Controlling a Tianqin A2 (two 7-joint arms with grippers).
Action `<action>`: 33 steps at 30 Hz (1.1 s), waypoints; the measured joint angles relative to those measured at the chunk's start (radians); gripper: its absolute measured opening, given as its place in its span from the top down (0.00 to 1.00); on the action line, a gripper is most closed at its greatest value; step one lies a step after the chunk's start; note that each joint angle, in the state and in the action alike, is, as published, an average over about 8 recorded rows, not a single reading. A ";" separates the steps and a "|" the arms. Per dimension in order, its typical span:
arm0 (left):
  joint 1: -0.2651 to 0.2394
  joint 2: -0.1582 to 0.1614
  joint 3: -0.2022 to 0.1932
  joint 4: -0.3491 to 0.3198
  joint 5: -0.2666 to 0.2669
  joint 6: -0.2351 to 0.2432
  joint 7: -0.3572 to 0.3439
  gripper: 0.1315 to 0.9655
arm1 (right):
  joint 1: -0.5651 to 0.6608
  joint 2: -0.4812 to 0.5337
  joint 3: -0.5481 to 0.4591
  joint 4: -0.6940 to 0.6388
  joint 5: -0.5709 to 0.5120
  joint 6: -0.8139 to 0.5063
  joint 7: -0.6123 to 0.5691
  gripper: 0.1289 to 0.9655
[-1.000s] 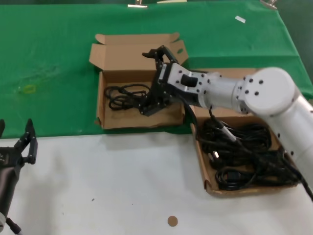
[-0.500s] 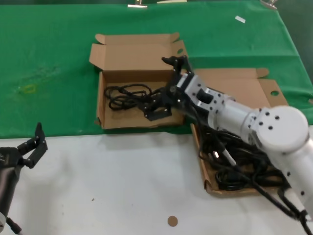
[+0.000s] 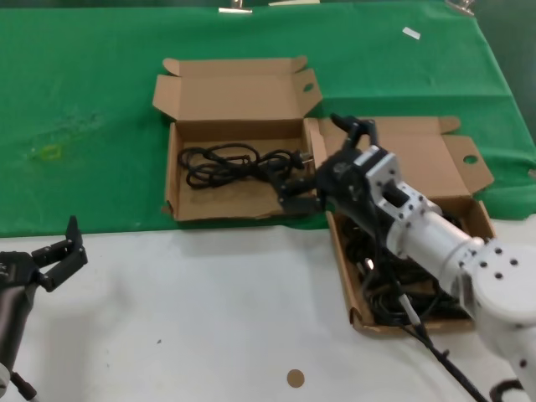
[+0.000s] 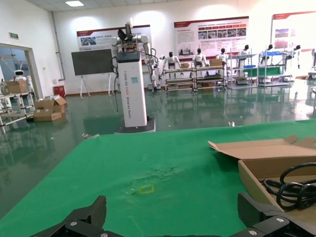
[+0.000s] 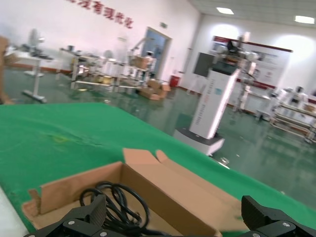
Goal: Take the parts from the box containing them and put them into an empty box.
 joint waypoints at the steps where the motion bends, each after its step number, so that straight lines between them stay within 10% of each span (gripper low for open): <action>1: 0.000 0.000 0.000 0.000 0.000 0.000 0.000 0.13 | -0.015 0.001 0.008 0.010 0.008 0.011 0.002 0.00; 33: 0.000 0.000 0.000 0.000 0.000 0.000 0.000 0.00 | -0.388 0.017 0.196 0.260 0.192 0.284 0.045 0.00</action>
